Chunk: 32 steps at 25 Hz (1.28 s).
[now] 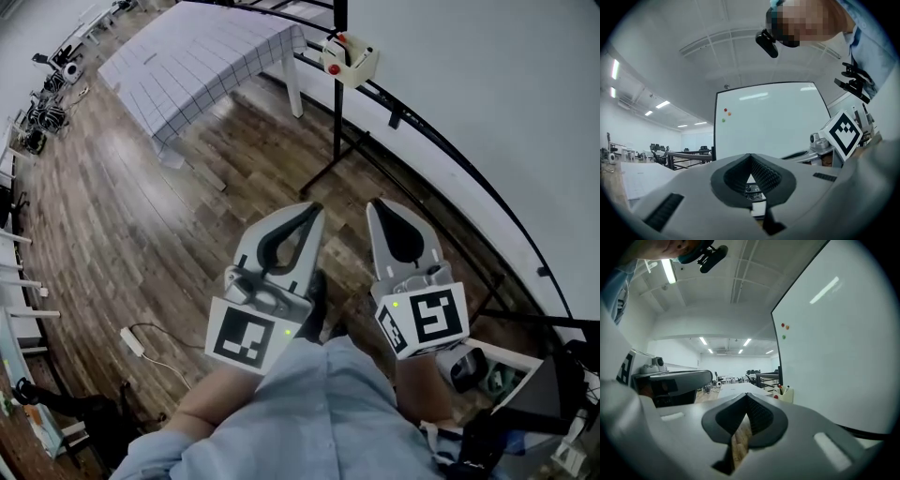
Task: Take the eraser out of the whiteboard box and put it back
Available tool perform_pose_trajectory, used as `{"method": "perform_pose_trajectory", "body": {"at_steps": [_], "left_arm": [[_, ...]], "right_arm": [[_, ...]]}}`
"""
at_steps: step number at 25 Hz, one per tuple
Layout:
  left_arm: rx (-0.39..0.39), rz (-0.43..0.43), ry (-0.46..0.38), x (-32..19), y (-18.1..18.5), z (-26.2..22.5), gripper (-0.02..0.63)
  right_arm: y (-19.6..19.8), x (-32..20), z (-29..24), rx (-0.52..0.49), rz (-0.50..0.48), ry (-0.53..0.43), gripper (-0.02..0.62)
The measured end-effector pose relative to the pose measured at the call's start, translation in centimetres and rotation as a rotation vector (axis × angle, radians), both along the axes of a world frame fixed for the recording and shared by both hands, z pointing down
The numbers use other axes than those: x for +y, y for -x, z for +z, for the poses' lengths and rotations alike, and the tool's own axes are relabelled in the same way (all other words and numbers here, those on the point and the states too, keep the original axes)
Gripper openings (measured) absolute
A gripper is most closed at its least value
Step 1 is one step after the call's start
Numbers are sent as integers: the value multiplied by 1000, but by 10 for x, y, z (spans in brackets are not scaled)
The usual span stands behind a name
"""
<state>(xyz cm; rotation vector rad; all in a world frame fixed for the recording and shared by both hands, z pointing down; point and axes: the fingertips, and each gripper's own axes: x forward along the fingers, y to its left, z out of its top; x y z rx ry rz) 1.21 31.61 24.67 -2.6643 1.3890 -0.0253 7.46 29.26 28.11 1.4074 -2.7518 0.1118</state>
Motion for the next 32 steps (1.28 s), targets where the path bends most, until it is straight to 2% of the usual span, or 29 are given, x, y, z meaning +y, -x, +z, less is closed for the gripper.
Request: {"method": "perform_pose_trajectory", "body": {"at_steps": [7,13,24,32], "left_arm": [[58,27,-37,-77,31,-18,-2],[104,54,-50,-118,51,-24,-2],[108,87,-8,-164,49,-8,-2],[78,91,5,-225,31,-3,-2]], "right_arm": [[34,-78,-23,40,19,-42,2],[56,-113,-32,80,38,-54,2],[44,-164,-30,100,96,-54,2],[29,-224,-26,85,95,-51,2]]}}
